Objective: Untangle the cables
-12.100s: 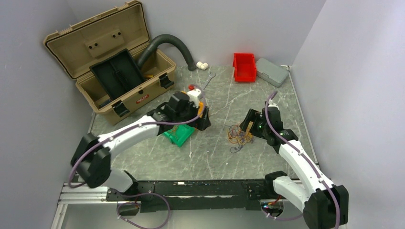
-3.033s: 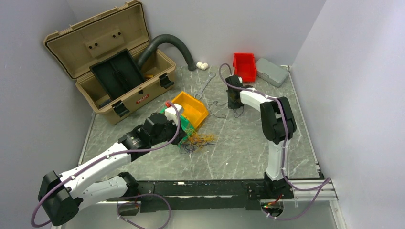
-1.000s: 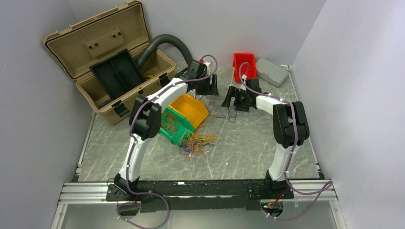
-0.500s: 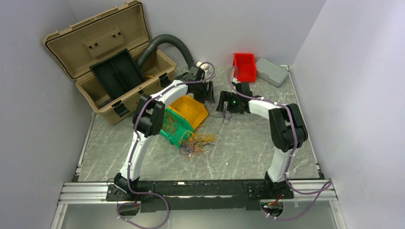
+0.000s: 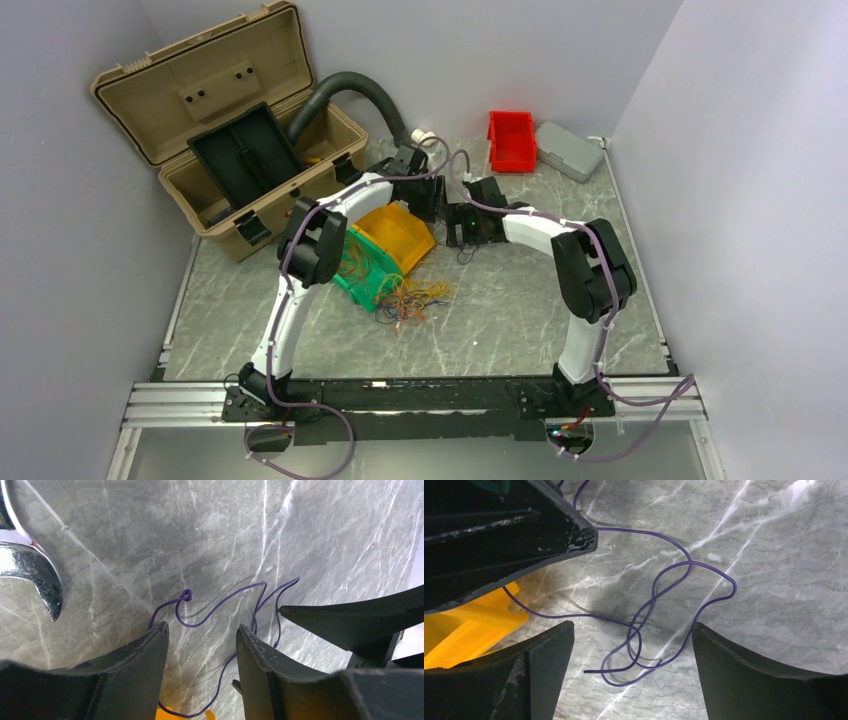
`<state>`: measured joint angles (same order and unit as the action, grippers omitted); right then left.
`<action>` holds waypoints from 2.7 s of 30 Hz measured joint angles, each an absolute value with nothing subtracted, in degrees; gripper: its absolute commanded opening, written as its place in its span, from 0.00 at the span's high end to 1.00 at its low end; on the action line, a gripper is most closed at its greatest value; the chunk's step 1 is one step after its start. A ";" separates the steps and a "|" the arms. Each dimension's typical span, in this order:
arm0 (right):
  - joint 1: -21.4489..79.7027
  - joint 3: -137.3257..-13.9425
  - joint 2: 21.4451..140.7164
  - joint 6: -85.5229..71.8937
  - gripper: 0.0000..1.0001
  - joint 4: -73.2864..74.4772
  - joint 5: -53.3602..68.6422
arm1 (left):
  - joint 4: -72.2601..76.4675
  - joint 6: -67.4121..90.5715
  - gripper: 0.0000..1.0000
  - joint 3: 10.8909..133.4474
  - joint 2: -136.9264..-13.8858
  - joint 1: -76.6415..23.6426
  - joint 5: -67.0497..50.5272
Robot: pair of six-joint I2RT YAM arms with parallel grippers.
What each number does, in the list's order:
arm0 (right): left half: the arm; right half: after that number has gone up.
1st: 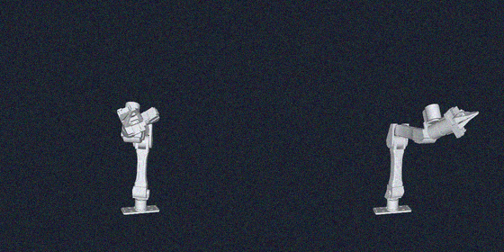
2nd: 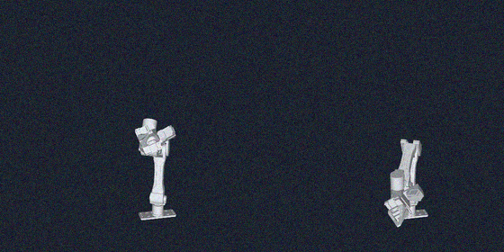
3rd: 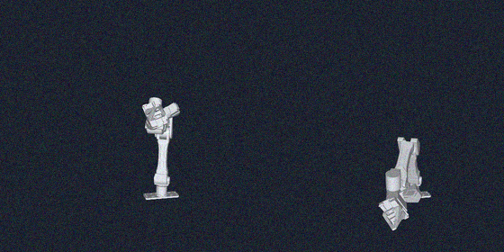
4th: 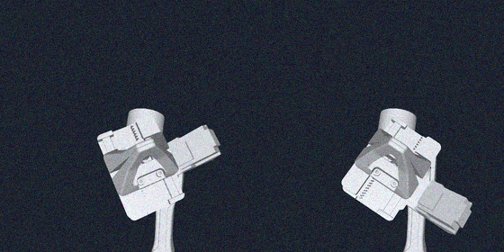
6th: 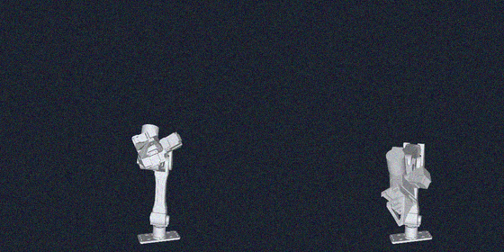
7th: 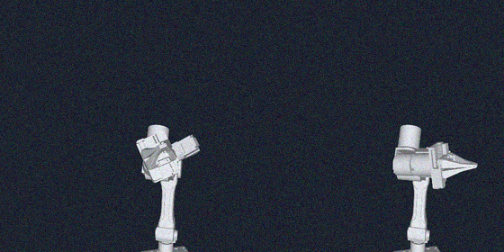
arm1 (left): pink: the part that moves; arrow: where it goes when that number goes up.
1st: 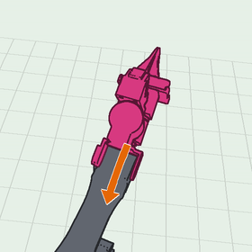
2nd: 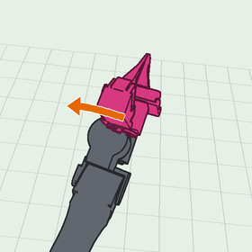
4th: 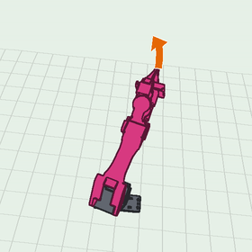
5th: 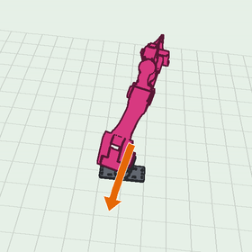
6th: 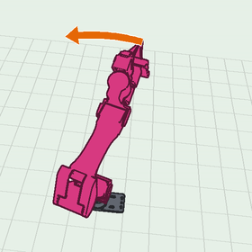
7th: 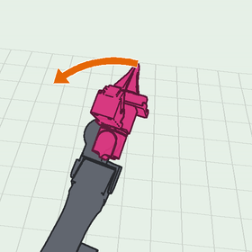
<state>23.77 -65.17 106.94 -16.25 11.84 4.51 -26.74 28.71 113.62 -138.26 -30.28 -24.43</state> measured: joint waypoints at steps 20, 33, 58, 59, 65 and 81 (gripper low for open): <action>31.18 -71.46 111.50 -15.42 1.00 18.37 -9.37 | -22.20 30.87 0.44 111.28 -137.62 -27.97 -29.61; 31.18 -63.83 100.92 -16.03 1.00 23.07 -10.83 | -23.18 26.57 0.24 111.28 -119.81 -24.82 -27.07; 34.09 -93.17 82.54 -11.31 1.00 36.05 -2.74 | -11.90 26.00 0.19 71.09 -76.93 -21.28 -16.25; 34.24 -95.98 82.59 -11.20 1.00 36.47 -2.31 | -11.00 26.06 0.18 69.49 -76.18 -21.28 -16.40; 35.48 -110.37 85.65 -10.92 1.00 38.61 0.23 | -6.52 26.30 0.18 59.07 -73.78 -21.28 -17.32; 36.42 -133.53 101.60 -11.77 1.00 42.48 7.55 | -2.50 26.46 0.17 50.11 -64.05 -20.95 -13.04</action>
<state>36.42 -133.53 101.60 -11.77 42.48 7.55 -2.50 26.46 50.11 -64.05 -20.95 -13.04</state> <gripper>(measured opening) 0.011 0.830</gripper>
